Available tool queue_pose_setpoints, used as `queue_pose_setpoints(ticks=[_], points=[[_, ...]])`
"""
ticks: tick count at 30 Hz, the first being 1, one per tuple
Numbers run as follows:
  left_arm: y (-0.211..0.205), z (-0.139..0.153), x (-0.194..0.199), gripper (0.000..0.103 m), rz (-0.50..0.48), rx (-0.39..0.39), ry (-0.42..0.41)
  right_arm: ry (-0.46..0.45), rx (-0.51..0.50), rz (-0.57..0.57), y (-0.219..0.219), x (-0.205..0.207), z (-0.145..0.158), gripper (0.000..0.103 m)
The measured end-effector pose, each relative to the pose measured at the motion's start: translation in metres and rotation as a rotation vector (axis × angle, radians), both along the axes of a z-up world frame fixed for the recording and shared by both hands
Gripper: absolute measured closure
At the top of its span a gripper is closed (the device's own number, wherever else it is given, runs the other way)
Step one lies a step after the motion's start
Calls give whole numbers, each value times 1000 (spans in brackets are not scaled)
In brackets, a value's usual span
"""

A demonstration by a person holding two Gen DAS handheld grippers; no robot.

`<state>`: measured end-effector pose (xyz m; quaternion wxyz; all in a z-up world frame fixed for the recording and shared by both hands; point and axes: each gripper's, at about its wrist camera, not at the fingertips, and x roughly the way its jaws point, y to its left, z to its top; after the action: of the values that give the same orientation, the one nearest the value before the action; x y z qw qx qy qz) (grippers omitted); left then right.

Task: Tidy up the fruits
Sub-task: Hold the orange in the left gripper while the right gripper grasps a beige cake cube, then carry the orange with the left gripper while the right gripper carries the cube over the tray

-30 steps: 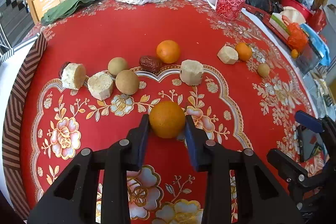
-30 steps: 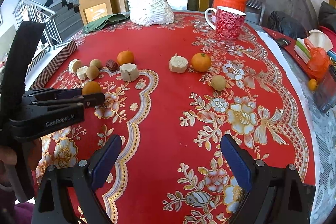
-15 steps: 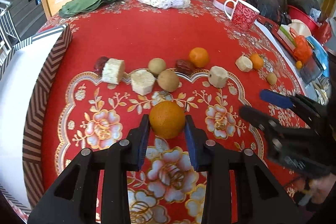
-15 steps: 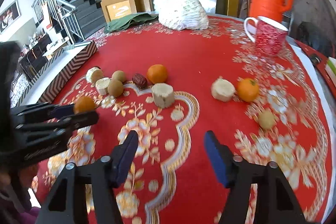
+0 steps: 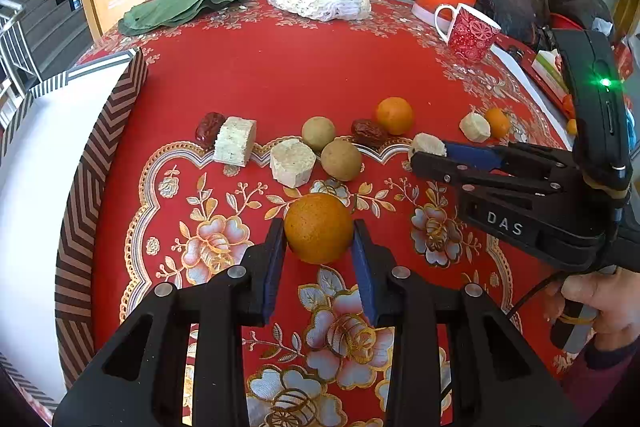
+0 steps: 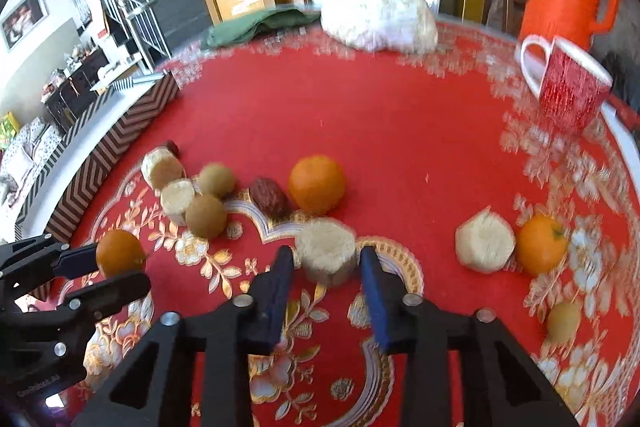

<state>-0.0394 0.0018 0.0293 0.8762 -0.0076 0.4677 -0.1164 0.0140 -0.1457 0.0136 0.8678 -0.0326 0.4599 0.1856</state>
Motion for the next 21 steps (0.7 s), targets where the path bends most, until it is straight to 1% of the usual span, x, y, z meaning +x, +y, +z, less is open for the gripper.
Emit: queue_pose_setpoints(ticks=[5,10,15,21], points=[[3,2,-1,71,6,-5,6,-12,6,-16,-5,-12,3,74],[6,10,-12,71,11,2,-1,-40,14,-19,-4,-34,16,74],[11,18,-27,71,16,10,-16,-71,11,17,11,-59,29,74],[21,25,-41,71,29,12,-20,-87,12,59,34,-81,34,74]])
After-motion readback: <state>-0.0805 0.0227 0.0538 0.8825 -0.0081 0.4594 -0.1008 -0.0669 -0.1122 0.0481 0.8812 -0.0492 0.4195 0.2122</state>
